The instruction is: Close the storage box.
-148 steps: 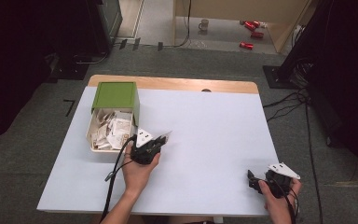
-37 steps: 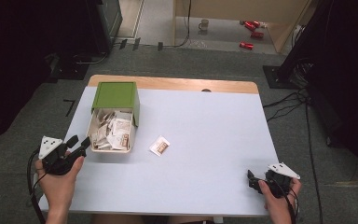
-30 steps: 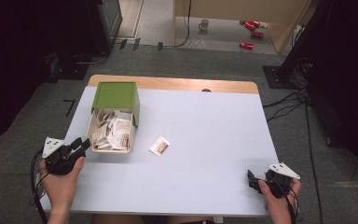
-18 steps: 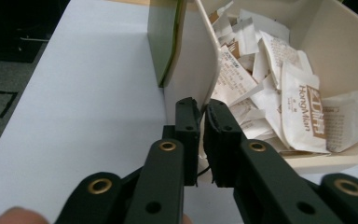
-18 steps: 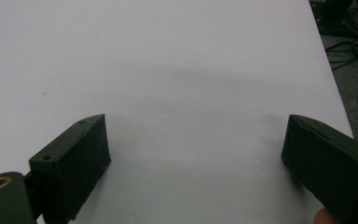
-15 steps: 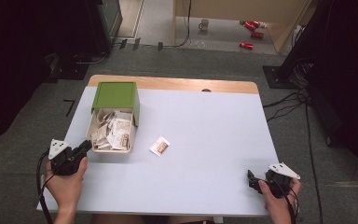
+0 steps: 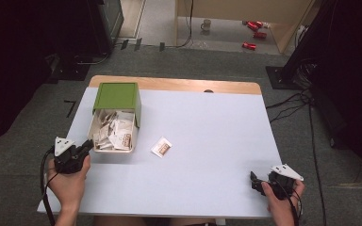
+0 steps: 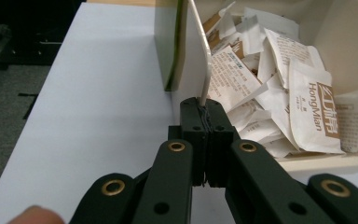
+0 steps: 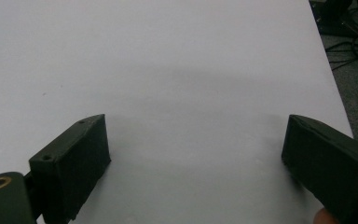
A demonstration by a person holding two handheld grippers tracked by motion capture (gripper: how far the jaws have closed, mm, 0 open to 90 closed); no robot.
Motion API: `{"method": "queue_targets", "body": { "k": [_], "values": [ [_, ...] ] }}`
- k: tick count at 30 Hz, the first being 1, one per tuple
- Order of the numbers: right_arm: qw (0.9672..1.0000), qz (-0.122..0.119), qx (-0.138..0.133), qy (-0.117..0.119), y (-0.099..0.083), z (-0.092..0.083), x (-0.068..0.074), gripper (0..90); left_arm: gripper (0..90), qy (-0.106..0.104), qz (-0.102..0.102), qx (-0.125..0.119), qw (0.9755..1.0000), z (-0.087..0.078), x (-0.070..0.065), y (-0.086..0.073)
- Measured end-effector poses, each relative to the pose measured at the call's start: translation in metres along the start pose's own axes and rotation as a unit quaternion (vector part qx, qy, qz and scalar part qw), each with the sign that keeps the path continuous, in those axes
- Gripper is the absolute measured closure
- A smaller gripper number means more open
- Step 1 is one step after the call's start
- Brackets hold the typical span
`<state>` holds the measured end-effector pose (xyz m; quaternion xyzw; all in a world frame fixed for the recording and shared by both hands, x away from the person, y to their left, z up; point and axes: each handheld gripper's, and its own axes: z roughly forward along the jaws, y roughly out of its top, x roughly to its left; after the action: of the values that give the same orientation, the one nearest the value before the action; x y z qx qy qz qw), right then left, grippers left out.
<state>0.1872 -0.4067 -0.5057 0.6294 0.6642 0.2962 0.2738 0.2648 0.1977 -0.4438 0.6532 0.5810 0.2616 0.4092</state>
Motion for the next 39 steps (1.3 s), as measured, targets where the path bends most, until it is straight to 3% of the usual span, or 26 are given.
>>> {"method": "queue_targets", "body": {
  "k": [9, 13, 31, 34, 36, 39],
  "values": [
    [1.0000, 0.001, 0.000, 0.000, 0.000, 0.000, 0.000, 7.1, 90.0, 0.006, -0.015, 0.012, 0.9998, 0.011, -0.007, 0.011],
    [1.0000, 0.001, 0.000, 0.000, 0.000, 0.000, 0.000, 7.0, 90.0, 0.013, -0.009, 0.021, 0.9997, 0.018, -0.009, 0.019],
    [1.0000, 0.001, 0.001, 0.000, 0.000, 0.000, 0.000, 7.0, 90.0, 0.001, -0.015, 0.018, 0.9997, 0.040, 0.004, 0.033],
    [1.0000, 0.001, 0.001, 0.000, 0.000, 0.000, 0.000, 7.0, 89.4, -0.011, -0.018, 0.016, 0.9996, 0.044, 0.008, 0.034],
    [1.0000, 0.002, 0.000, 0.000, 0.000, 0.000, 0.000, 7.0, 87.9, -0.030, -0.032, 0.016, 0.9989, 0.045, 0.013, 0.033],
    [1.0000, 0.001, 0.001, 0.000, 0.000, 0.000, 0.000, 7.0, 80.9, -0.050, -0.044, 0.013, 0.9977, 0.045, 0.017, 0.028]
  ]
}}
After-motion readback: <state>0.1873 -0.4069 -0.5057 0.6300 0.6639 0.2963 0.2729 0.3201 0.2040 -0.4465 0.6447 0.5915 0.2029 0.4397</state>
